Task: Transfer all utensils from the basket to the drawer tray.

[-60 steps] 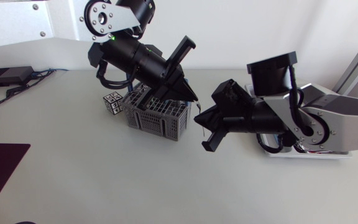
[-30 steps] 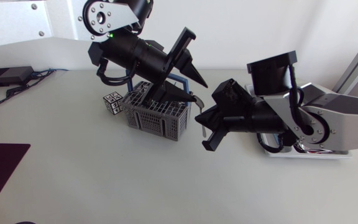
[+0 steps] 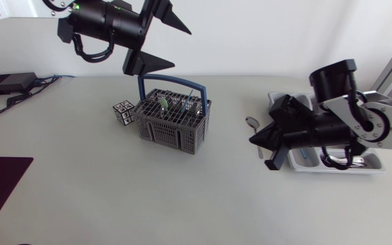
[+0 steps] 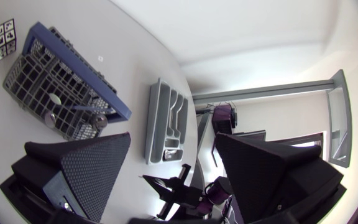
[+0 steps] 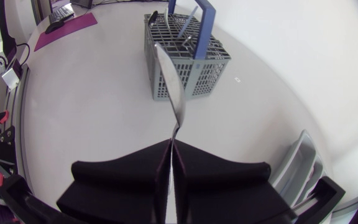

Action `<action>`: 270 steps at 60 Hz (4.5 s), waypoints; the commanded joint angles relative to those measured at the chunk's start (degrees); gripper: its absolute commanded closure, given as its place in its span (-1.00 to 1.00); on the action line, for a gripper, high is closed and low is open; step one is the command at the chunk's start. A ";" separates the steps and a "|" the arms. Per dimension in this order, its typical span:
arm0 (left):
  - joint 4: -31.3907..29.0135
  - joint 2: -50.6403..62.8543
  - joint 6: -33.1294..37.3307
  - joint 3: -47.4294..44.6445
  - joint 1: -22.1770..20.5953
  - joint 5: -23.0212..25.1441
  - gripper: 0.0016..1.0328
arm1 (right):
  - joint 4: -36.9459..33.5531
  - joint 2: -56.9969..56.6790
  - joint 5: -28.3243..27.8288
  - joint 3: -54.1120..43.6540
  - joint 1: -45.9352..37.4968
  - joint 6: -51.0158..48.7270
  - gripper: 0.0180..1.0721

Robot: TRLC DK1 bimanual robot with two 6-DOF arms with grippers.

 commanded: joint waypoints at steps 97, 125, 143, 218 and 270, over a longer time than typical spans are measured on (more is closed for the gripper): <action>-0.26 -7.76 48.29 -20.32 -5.80 -39.57 -0.90 | 7.72 17.63 8.32 3.00 -49.40 -67.54 -0.47; 4.49 -9.78 59.54 -29.29 -2.02 -39.48 -0.90 | -15.66 -1.44 13.24 9.15 -19.34 -27.20 -0.49; 6.95 -9.25 66.40 -32.54 2.55 -33.24 -0.90 | -18.91 6.12 15.62 21.01 5.88 5.76 -0.49; 21.01 -6.35 75.71 -41.24 9.05 -19.53 -0.90 | -3.09 37.58 10.69 45.62 25.48 43.29 -0.01; 21.27 -7.41 76.06 -43.62 11.95 -16.45 -0.90 | 2.53 44.88 14.91 49.40 26.45 44.96 0.89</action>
